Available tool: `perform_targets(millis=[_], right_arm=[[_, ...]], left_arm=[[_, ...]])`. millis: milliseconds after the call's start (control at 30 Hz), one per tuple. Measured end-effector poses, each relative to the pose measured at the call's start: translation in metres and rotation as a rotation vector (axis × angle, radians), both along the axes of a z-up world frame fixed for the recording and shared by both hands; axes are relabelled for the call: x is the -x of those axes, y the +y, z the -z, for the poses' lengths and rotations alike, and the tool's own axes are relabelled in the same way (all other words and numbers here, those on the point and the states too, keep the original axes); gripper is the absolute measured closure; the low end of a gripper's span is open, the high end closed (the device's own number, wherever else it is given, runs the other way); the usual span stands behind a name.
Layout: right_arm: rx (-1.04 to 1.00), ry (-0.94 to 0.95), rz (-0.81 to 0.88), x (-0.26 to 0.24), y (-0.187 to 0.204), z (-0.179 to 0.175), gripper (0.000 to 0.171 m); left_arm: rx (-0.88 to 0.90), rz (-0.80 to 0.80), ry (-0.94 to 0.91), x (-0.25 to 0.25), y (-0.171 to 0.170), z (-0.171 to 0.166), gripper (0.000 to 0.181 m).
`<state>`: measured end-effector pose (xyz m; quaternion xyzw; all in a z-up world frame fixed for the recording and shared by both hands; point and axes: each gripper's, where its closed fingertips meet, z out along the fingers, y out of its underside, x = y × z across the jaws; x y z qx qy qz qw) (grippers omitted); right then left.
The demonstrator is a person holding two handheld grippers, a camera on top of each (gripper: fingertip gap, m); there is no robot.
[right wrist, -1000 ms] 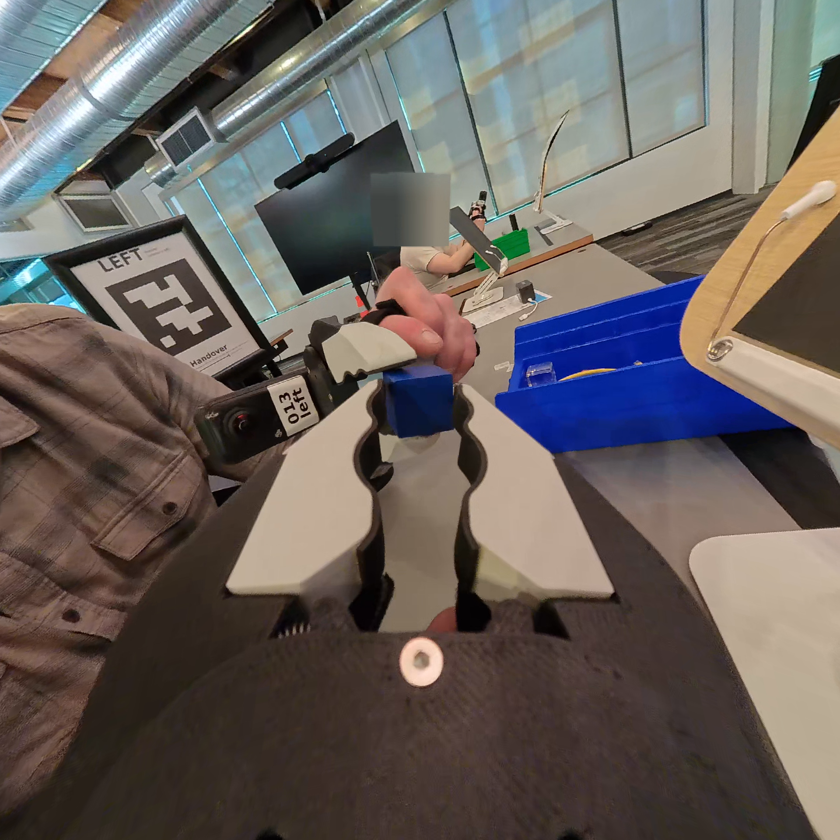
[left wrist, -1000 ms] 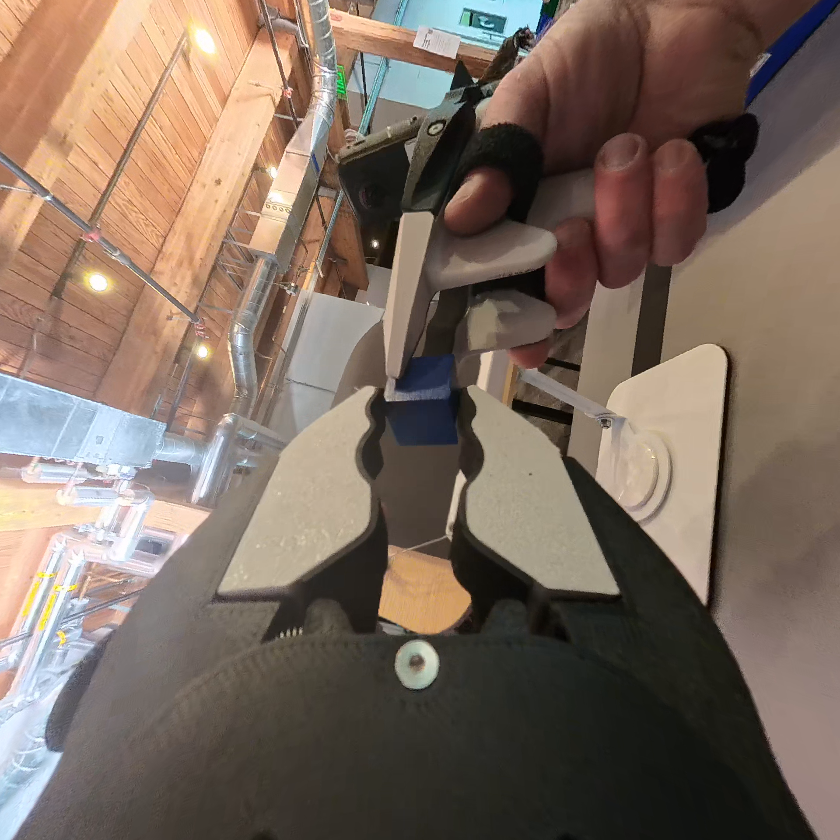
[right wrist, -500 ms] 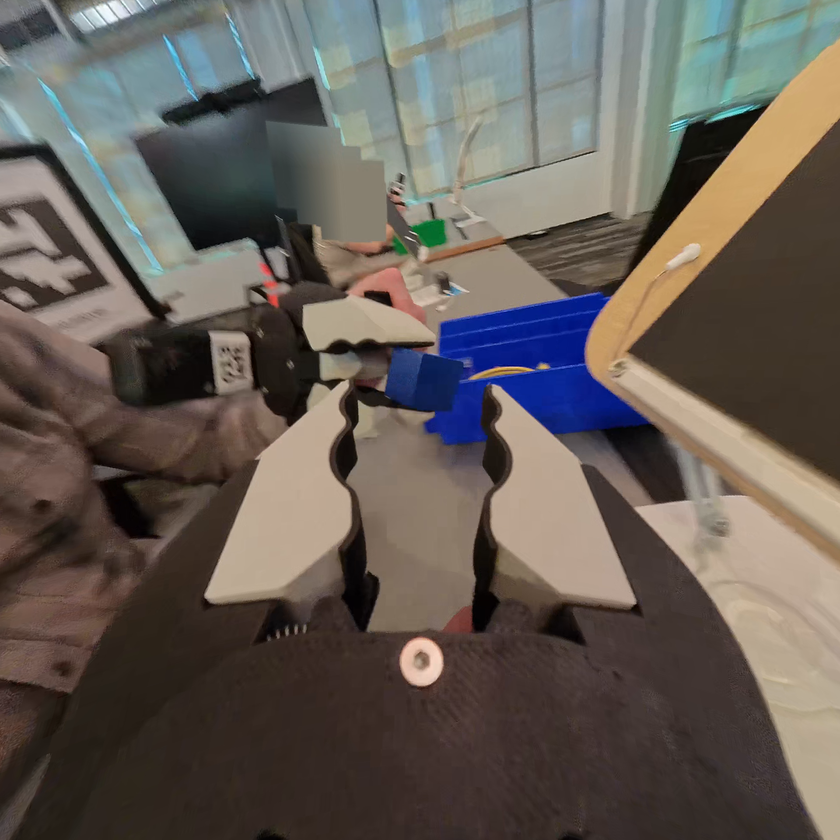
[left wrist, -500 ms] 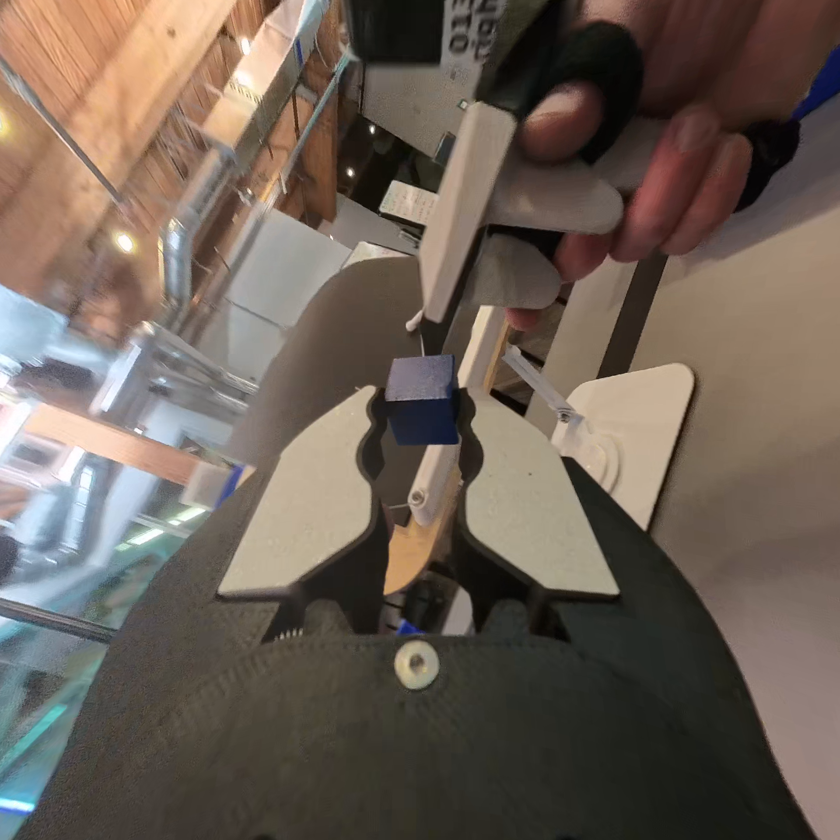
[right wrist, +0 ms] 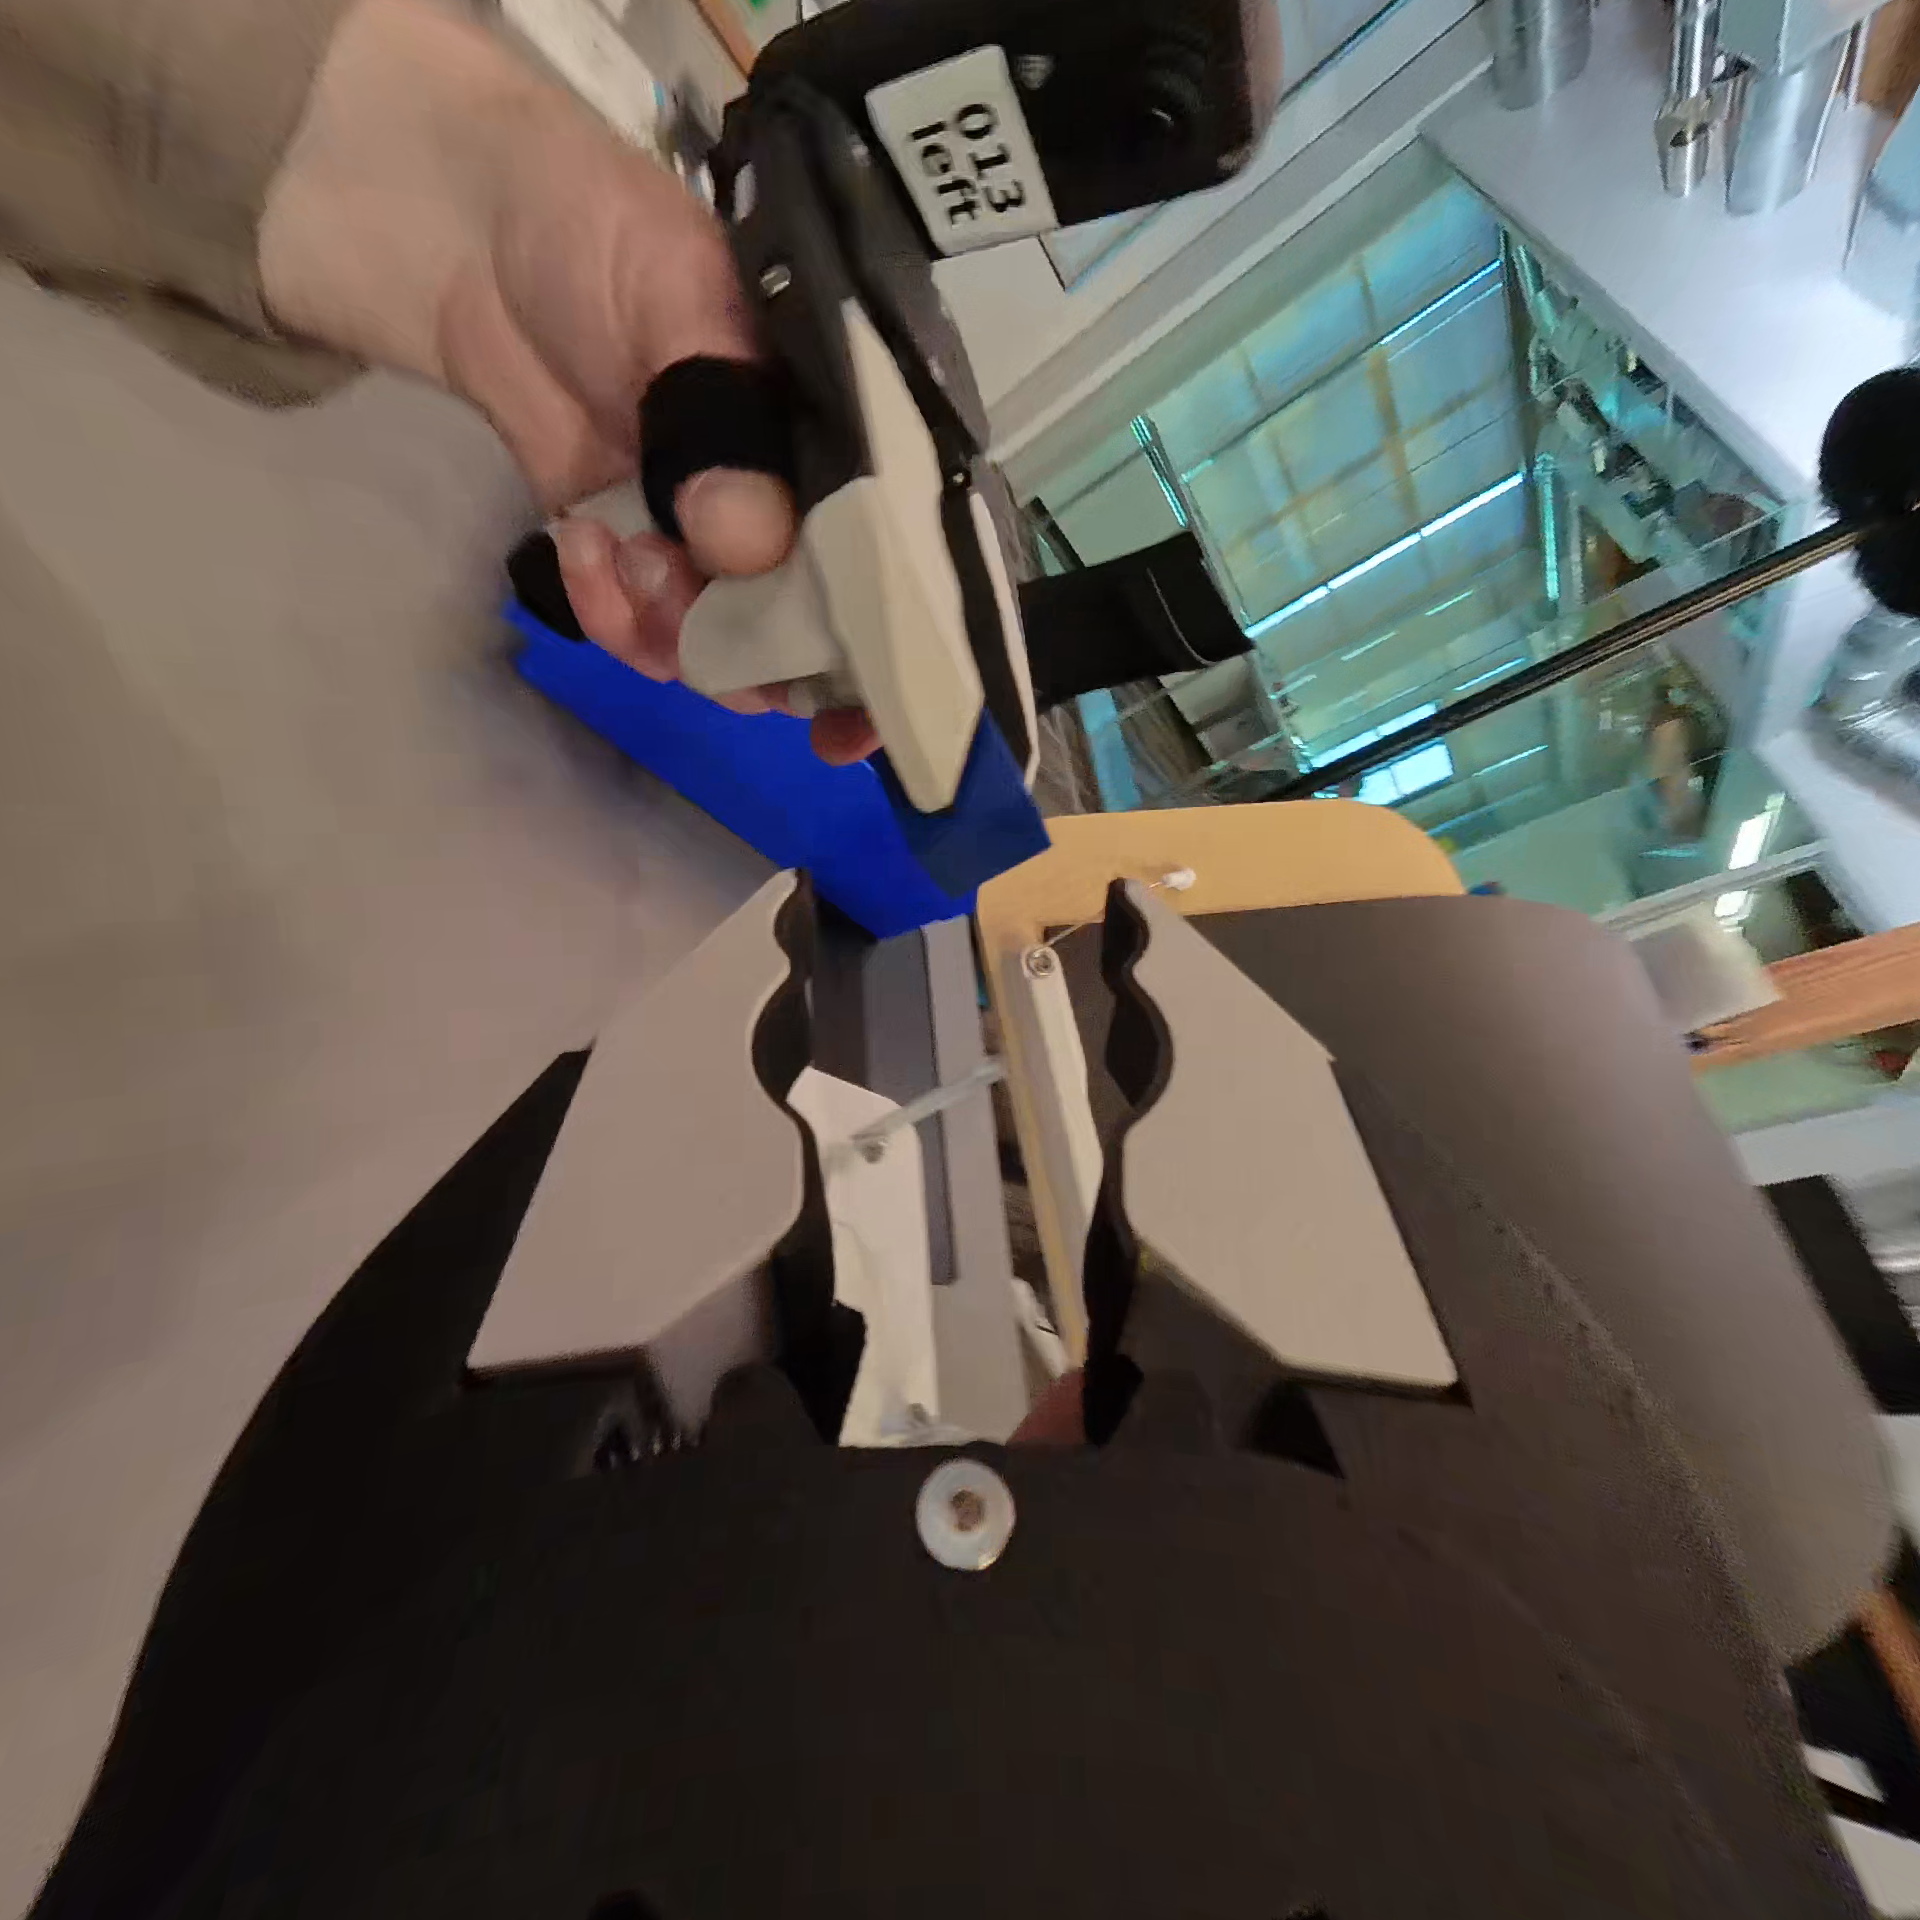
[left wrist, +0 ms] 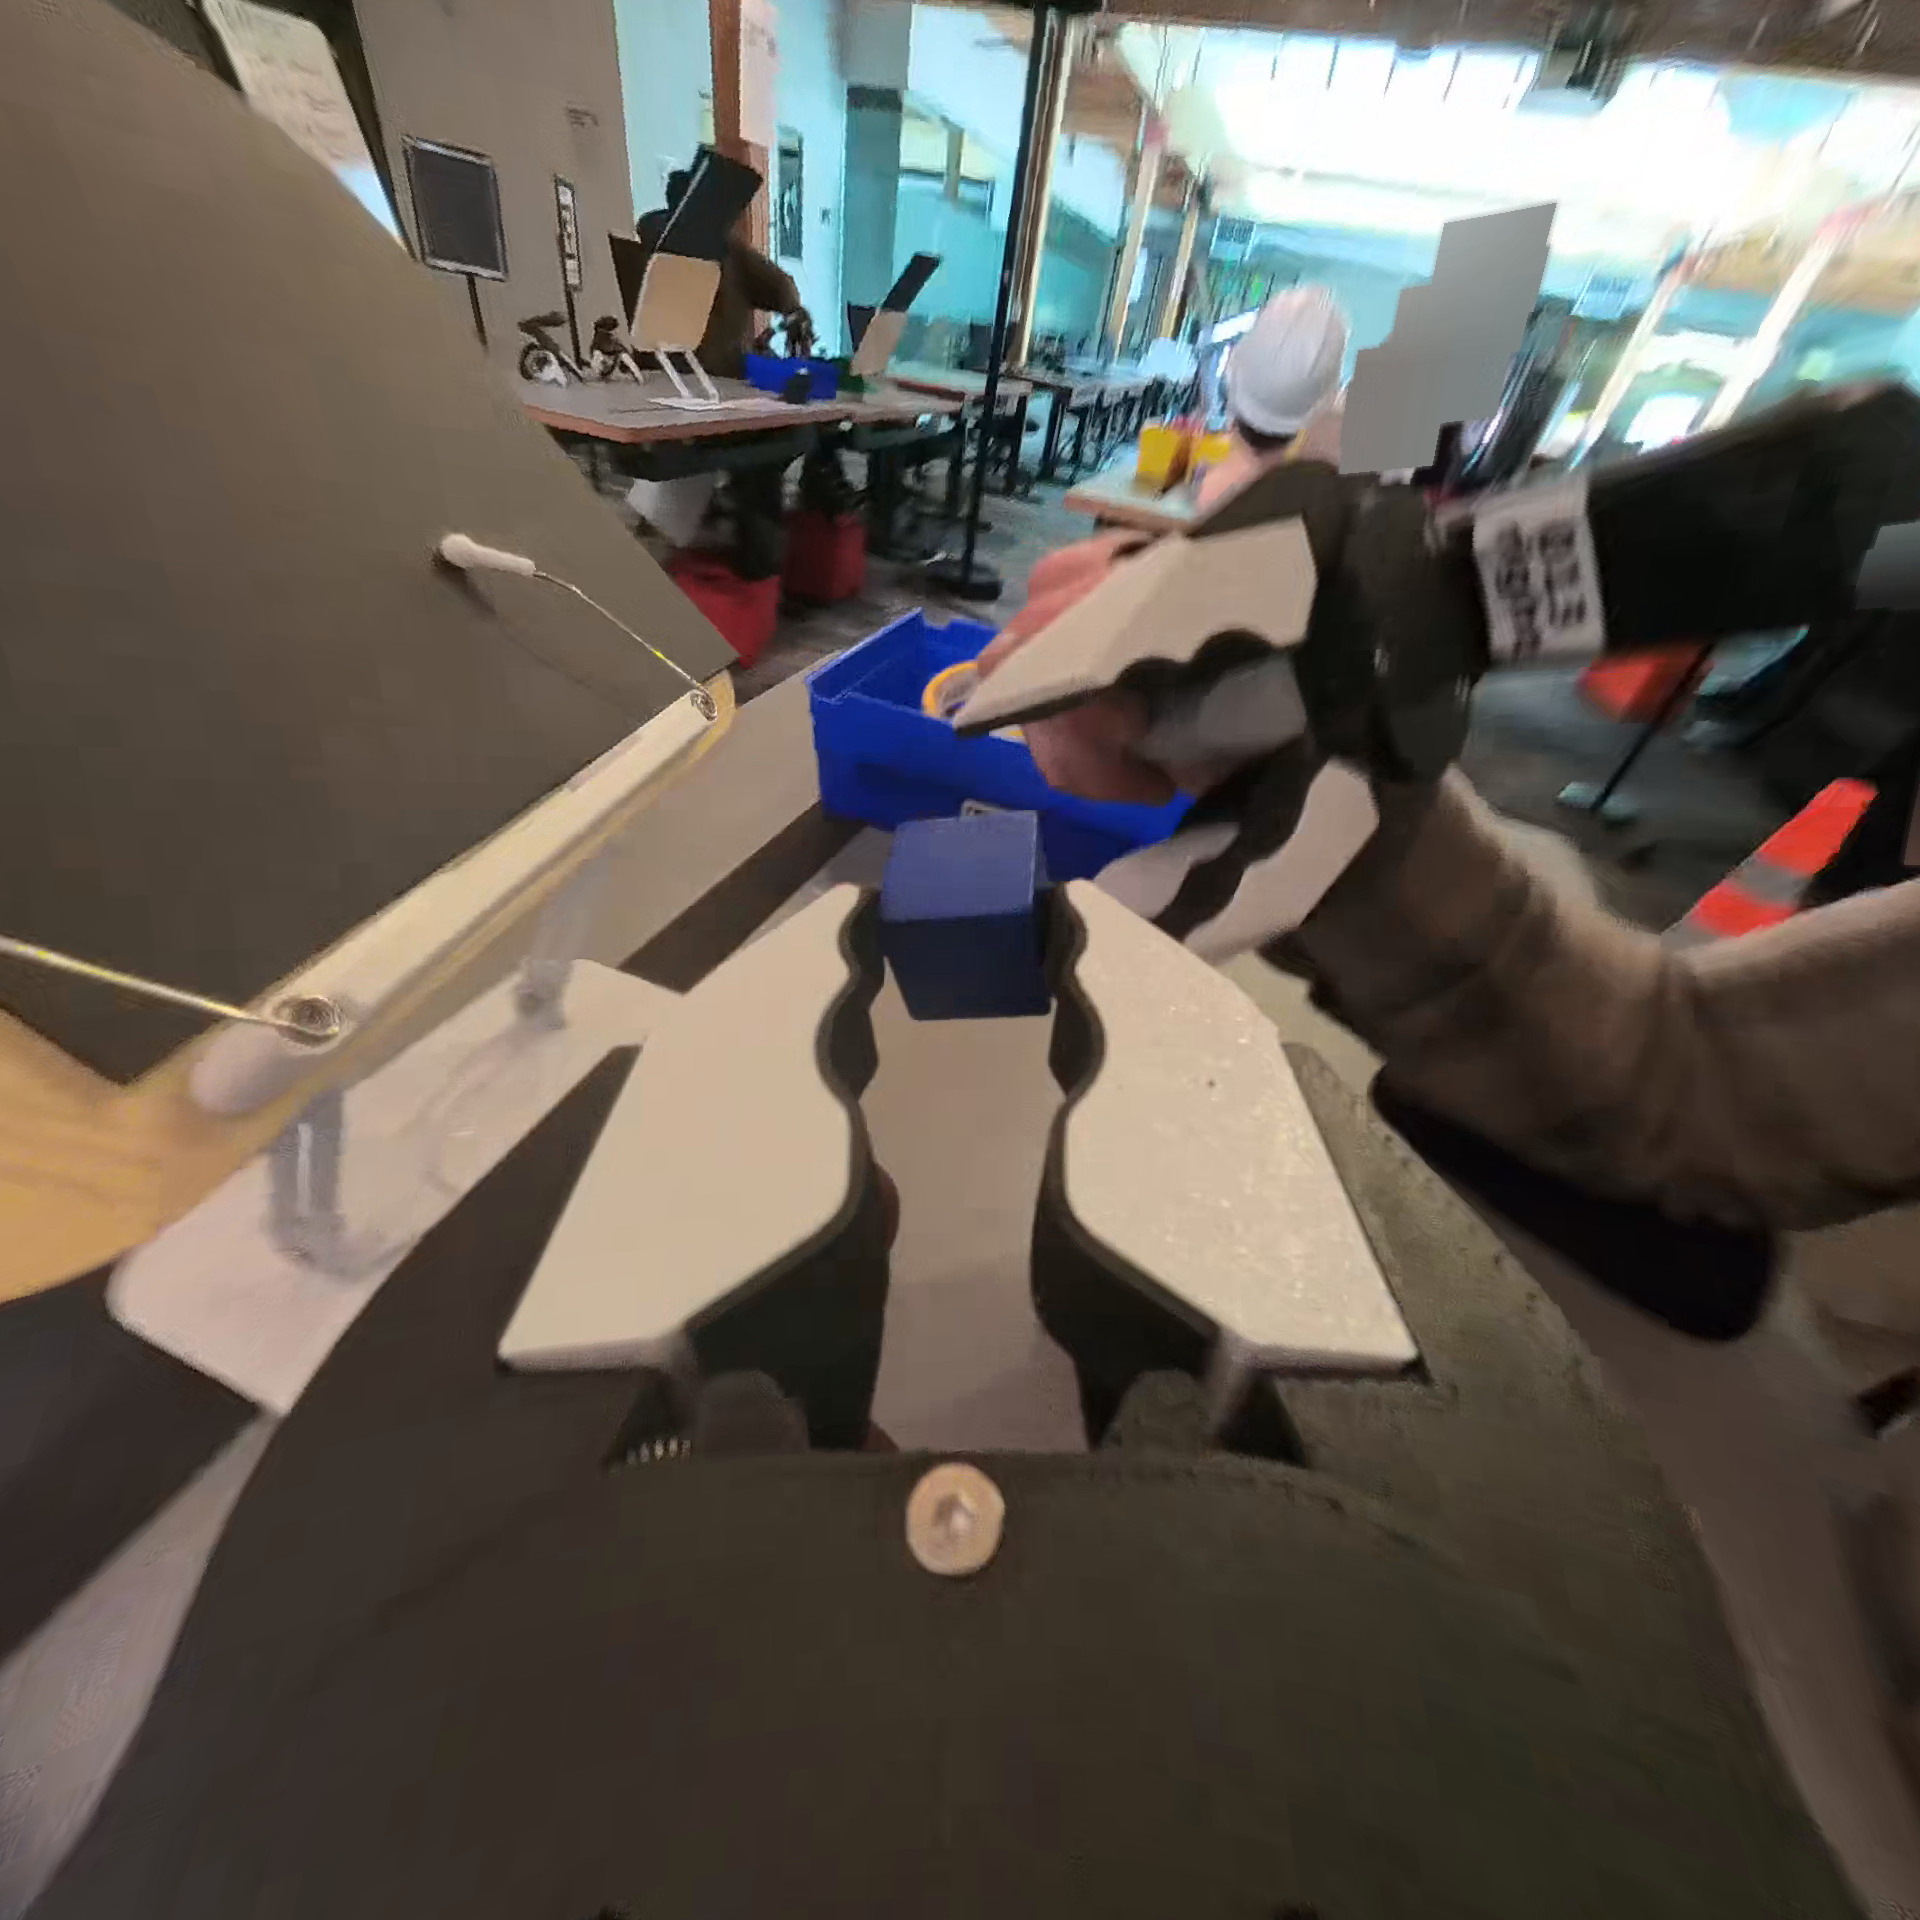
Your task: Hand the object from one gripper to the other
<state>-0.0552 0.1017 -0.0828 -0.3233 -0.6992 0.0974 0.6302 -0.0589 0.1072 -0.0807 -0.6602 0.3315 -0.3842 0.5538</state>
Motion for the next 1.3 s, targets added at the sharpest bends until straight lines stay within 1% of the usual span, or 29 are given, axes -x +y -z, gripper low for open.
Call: perform_targets(millis=[67,133,233,400,433,500,633,733,767,800,967,1033,1067,1133,1233,1300], right_arm=[[-0.085,-0.011,0.03,0.008,0.001,0.002,0.11],[-0.167,0.021,0.077,0.015,0.005,-0.003,0.099],[-0.257,0.072,0.113,0.026,0.007,-0.006,0.1],[-0.332,0.19,0.251,0.034,0.019,-0.02,0.111],[-0.328,0.203,0.256,0.036,0.019,-0.019,0.112],[-0.313,0.261,0.274,0.037,0.019,-0.023,0.121],[-0.299,0.375,0.322,0.036,0.02,-0.033,0.131],[-0.291,0.446,0.356,0.034,0.02,-0.038,0.133],[-0.298,0.454,0.365,0.034,0.02,-0.038,0.141],[-0.304,0.462,0.372,0.034,0.02,-0.038,0.143],[-0.245,0.463,0.347,0.034,0.02,-0.037,0.144],[-0.198,0.48,0.337,0.031,0.022,-0.039,0.145],[-0.164,0.485,0.331,0.029,0.024,-0.04,0.145],[-0.031,0.458,0.296,0.028,0.03,-0.036,0.145],[0.187,0.421,0.216,0.024,0.036,-0.031,0.145],[0.395,0.359,0.149,0.022,0.037,-0.021,0.145]], left_arm=[[0.071,0.044,-0.09,0.003,-0.001,-0.005,0.152],[0.123,0.057,-0.179,0.007,0.0,-0.011,0.152],[0.151,0.064,-0.244,0.008,0.002,-0.015,0.152],[0.175,0.07,-0.358,0.007,0.005,-0.021,0.152],[0.174,0.066,-0.38,0.007,0.006,-0.022,0.152],[0.182,0.058,-0.423,0.006,0.009,-0.023,0.152],[0.18,0.047,-0.526,0.006,0.011,-0.029,0.152],[0.173,0.05,-0.611,0.007,0.011,-0.035,0.152],[0.174,0.056,-0.626,0.006,0.01,-0.035,0.152],[0.178,0.061,-0.638,0.006,0.01,-0.035,0.152],[0.174,0.06,-0.646,0.005,0.01,-0.035,0.153],[0.146,0.048,-0.637,0.006,0.01,-0.037,0.152],[0.119,0.021,-0.629,0.009,0.012,-0.038,0.146],[0.047,-0.024,-0.587,0.014,0.013,-0.041,0.139],[-0.129,-0.111,-0.402,0.017,0.012,-0.042,0.136],[-0.284,-0.165,-0.212,0.014,0.009,-0.039,0.134]])
